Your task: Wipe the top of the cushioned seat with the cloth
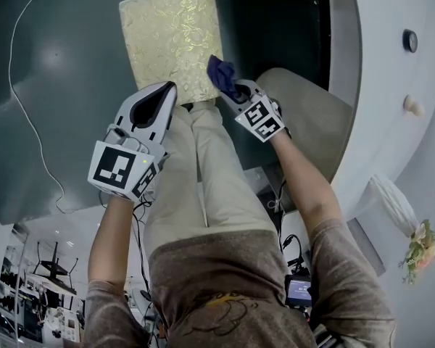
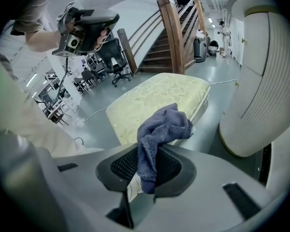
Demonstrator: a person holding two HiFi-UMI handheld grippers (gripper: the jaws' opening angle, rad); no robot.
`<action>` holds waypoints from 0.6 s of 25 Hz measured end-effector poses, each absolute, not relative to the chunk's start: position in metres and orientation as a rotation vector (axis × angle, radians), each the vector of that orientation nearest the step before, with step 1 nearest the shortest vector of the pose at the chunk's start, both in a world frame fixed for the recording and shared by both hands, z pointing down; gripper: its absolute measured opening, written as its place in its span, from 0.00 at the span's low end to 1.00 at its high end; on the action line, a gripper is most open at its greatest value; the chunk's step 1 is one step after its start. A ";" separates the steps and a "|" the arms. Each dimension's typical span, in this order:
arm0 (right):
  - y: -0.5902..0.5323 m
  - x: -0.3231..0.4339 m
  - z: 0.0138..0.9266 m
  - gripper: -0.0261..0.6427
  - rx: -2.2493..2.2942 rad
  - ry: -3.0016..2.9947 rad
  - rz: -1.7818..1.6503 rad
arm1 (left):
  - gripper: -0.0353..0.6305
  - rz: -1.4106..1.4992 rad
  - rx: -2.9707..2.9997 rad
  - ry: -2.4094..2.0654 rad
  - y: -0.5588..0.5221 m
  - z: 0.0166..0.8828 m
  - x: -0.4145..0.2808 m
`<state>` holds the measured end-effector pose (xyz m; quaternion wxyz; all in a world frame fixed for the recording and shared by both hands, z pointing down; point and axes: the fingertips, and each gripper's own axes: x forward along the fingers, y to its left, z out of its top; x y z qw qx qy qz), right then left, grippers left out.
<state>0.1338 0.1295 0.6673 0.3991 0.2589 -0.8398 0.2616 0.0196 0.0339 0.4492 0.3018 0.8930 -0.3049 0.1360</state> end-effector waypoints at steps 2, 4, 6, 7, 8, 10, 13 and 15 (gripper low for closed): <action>0.134 0.133 0.662 0.17 0.669 -2.119 0.687 | 0.08 0.360 2.371 -0.800 0.031 0.444 0.022; 0.140 0.131 0.662 0.17 0.677 -2.113 0.708 | 0.08 0.361 2.373 -0.793 0.029 0.443 0.023; 0.150 0.127 0.668 0.17 0.670 -2.111 0.729 | 0.08 0.365 2.377 -0.789 0.030 0.447 0.023; 0.156 0.125 0.670 0.17 0.666 -2.109 0.744 | 0.08 0.367 2.379 -0.789 0.032 0.448 0.024; 0.162 0.125 0.669 0.17 0.663 -2.107 0.760 | 0.08 0.368 2.382 -0.789 0.033 0.448 0.025; 0.176 0.124 0.661 0.17 0.669 -2.107 0.793 | 0.08 0.369 2.384 -0.795 0.036 0.443 0.028; 0.185 0.123 0.636 0.17 0.714 -2.127 0.822 | 0.08 0.358 2.381 -0.810 0.034 0.433 0.029; 0.175 0.126 0.618 0.17 0.755 -2.152 0.816 | 0.08 0.345 2.383 -0.825 0.026 0.426 0.029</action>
